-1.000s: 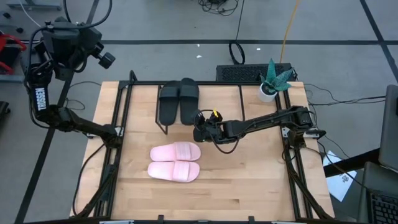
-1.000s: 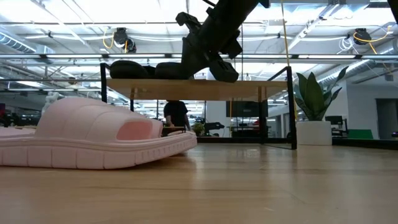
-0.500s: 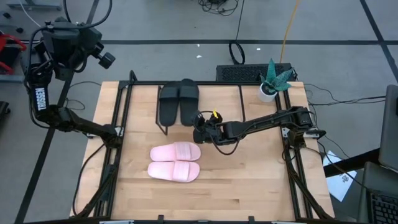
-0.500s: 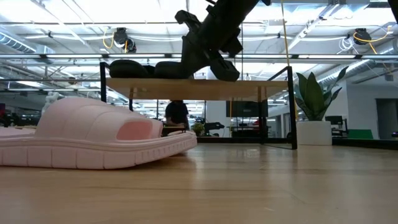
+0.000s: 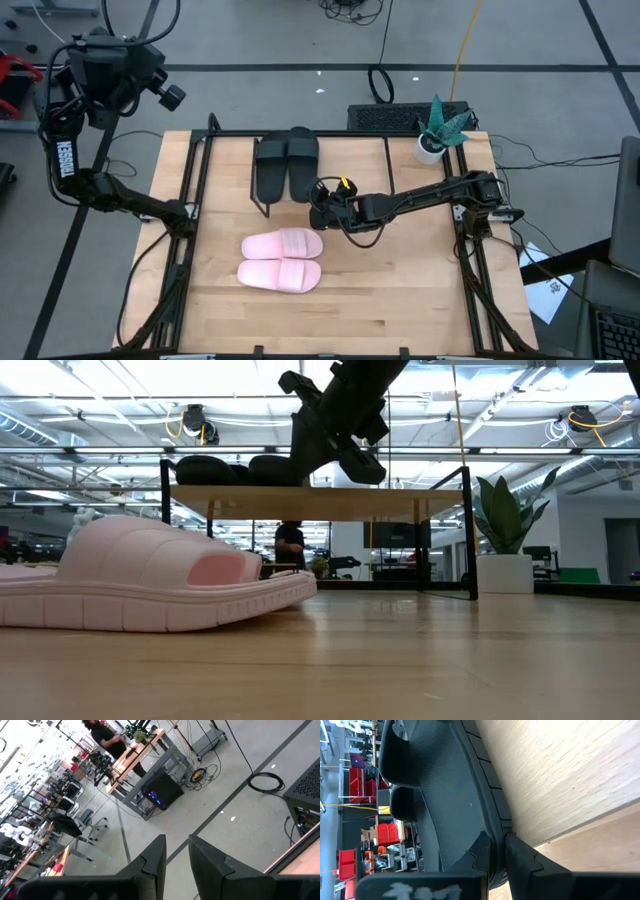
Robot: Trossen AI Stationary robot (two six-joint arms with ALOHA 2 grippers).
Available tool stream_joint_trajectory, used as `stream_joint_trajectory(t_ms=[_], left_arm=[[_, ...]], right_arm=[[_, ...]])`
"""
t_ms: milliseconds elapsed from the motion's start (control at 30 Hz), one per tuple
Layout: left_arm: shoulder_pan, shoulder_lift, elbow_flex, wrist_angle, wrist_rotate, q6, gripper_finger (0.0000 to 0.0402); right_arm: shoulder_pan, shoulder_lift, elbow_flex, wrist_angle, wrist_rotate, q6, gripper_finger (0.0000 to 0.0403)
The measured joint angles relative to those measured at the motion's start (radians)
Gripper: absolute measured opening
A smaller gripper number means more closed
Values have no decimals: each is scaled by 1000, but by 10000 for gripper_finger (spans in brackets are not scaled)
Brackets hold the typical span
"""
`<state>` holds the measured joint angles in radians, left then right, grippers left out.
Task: Pick and place slides into the shelf
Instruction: Put the black slide on the shelf
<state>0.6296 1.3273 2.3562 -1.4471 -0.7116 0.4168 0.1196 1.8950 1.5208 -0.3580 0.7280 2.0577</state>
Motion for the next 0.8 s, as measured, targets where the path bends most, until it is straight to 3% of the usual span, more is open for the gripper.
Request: stream_joint_trajectory(t_ms=[800], left_arm=[[0,0,0,0,32,-3,88]], right_arm=[[-1,-30,1,-49,27,1,23]])
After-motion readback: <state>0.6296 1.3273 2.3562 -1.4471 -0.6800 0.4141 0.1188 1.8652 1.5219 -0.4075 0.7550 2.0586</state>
